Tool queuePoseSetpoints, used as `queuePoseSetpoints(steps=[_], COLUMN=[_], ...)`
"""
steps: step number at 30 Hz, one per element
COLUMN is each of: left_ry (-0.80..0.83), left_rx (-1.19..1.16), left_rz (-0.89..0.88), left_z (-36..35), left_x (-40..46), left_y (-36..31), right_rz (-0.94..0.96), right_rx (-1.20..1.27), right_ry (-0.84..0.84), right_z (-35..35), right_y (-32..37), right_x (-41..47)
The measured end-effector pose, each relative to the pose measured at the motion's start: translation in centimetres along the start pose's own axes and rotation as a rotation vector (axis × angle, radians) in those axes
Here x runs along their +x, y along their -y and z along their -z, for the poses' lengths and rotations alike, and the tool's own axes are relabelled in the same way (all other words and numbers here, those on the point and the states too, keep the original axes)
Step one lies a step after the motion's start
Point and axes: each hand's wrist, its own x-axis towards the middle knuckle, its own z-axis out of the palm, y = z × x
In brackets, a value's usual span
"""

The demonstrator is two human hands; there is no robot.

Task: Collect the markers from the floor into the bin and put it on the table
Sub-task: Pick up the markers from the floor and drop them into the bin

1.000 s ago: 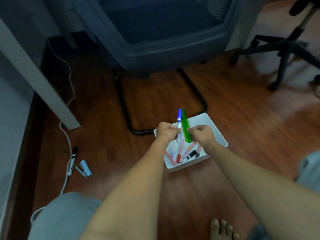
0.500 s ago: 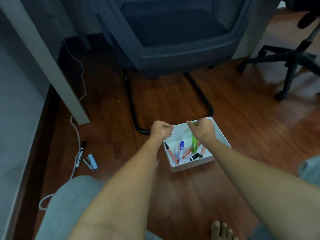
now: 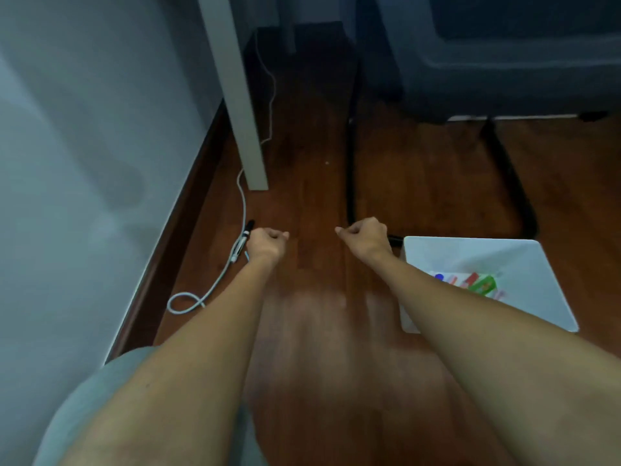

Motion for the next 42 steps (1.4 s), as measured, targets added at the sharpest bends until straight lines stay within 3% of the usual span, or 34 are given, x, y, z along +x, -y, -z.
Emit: queuePoseSetpoints(steps=[7,12,18,25,36,42], left_ry=[-0.142,-0.23,-0.311,-0.219,-0.033,0.05], left_rx=[-0.002,-0.003,0.048,0.195,0.456,0.349], left_rz=[0.07,0.076,-0.05,-0.079,0.01,0.056], left_z=[4.0,4.3,3.0,2.0,1.1,-1.0], left_x=[3.1,6.9,10.9,14.0,11.5,8.0], left_y=[4.7,7.8,10.3,12.7,10.4,7.8], right_rz=[-0.019,0.0,0.097,0.181,0.153,0.072], right_rx=[-0.034,0.0,-0.026,-0.214,-0.396,-0.352], right_ry=[0.111,0.103,0.146,0.145,0.144,0.078], right_z=[-8.3,-14.5,-20.5,-23.9,-19.3,-13.2], right_y=[0.6,0.1,-0.4,-1.1,-0.7,-0.1], right_x=[2.3,4.4,6.0,6.4,5.5,4.6])
